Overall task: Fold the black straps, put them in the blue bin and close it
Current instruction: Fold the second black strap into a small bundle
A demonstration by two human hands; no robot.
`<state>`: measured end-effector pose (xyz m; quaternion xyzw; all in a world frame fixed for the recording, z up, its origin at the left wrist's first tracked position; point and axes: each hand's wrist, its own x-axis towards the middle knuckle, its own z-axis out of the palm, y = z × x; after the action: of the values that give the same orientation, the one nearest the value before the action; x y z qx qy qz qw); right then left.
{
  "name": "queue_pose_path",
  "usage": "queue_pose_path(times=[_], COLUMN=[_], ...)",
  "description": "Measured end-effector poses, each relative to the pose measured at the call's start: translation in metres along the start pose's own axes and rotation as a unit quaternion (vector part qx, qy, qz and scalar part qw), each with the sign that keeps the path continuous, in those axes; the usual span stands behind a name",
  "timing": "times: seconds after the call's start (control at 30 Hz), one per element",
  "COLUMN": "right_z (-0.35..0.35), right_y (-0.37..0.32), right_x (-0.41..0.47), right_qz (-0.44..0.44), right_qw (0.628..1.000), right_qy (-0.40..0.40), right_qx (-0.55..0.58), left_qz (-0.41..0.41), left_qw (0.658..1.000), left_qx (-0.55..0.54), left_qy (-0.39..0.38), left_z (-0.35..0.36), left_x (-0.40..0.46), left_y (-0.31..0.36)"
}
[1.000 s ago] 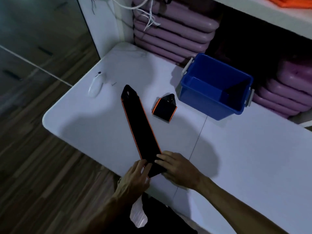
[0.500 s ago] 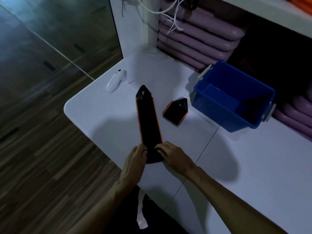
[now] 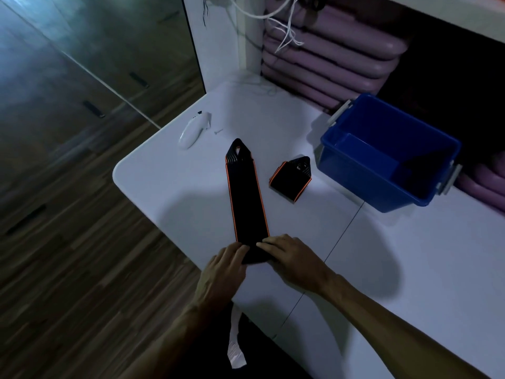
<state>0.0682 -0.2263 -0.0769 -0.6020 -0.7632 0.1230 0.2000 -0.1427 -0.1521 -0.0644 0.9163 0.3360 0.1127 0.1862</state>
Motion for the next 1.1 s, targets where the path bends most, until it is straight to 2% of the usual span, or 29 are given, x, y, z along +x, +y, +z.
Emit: queue_pose_path(times=[0.13, 0.23, 0.33, 0.4, 0.5, 0.6, 0.7, 0.77, 0.83, 0.97, 1.03, 1.1], right_z=[-0.010, -0.008, 0.001, 0.006, 0.004, 0.002, 0.007, 0.010, 0.012, 0.007, 0.001, -0.001], right_y=[-0.004, -0.014, -0.020, -0.018, -0.018, -0.023, -0.021, -0.017, -0.016, -0.018, -0.020, -0.024], right_x=[0.011, 0.019, 0.025, 0.026, 0.027, 0.025, 0.010, 0.002, 0.003, 0.016, 0.023, 0.033], right_qz=[0.021, 0.111, 0.177, 0.196, 0.177, 0.135, 0.081, 0.071, 0.072, 0.096, 0.129, 0.166], right_qw=[0.997, 0.983, 0.972, 0.968, 0.976, 0.983, 0.994, 0.995, 0.993, 0.993, 0.989, 0.981], right_qy=[-0.009, 0.021, 0.060, 0.086, 0.099, 0.109, 0.064, 0.034, 0.041, 0.063, 0.070, 0.089], right_qx=[0.069, 0.144, 0.145, 0.129, 0.086, 0.053, -0.020, -0.064, -0.083, -0.017, 0.031, 0.052], left_qz=[-0.065, -0.130, -0.160, -0.155, -0.159, -0.107, -0.031, -0.021, -0.015, -0.024, -0.030, -0.039], left_qw=[0.992, 0.981, 0.978, 0.981, 0.983, 0.993, 0.997, 0.996, 0.995, 0.999, 0.999, 0.999], left_qx=[-0.103, -0.140, -0.129, -0.110, -0.077, 0.002, 0.070, 0.089, 0.101, 0.019, -0.022, -0.018], left_qy=[0.008, 0.023, 0.037, 0.047, 0.056, 0.059, 0.027, 0.009, 0.000, 0.013, -0.007, -0.025], left_z=[-0.004, -0.005, -0.003, -0.003, -0.003, 0.003, 0.009, 0.009, 0.007, -0.011, -0.024, -0.027], left_x=[0.003, 0.015, 0.027, 0.031, 0.033, 0.027, 0.012, 0.005, 0.005, 0.024, 0.036, 0.049], left_y=[0.000, 0.004, 0.006, 0.006, 0.008, 0.005, -0.006, -0.006, -0.003, -0.009, -0.012, -0.013])
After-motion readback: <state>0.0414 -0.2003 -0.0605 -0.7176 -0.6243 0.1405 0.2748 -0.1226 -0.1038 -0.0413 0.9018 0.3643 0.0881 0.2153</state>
